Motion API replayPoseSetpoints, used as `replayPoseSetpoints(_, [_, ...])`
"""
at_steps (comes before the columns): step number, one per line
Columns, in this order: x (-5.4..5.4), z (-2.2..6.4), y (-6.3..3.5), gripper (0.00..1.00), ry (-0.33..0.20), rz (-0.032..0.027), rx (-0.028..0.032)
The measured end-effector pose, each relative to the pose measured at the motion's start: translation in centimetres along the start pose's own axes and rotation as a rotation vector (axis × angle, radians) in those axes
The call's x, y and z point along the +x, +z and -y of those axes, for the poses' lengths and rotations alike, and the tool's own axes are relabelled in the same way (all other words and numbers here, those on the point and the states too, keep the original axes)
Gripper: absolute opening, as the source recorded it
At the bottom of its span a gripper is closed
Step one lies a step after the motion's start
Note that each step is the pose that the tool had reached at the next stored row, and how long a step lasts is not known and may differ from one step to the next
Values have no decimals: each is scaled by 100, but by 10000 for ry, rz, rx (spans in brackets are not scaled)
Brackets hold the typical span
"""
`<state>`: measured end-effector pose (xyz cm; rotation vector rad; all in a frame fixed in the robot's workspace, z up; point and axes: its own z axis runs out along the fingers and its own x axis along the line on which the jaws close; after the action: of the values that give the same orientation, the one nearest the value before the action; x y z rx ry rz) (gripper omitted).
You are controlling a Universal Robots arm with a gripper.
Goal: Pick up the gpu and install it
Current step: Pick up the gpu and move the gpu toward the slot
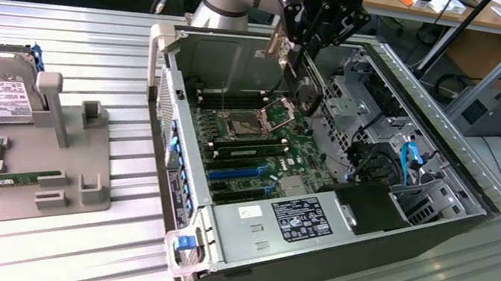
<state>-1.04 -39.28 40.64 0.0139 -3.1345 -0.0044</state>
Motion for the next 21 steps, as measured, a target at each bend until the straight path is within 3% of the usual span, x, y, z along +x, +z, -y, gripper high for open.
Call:
replayPoseSetpoints(10, [-220,20,55,27,0,0,13])
replayPoseSetpoints(15, [-385,31,93,27,0,0,16])
replayPoseSetpoints(21, [-421,148,211,27,0,1,15])
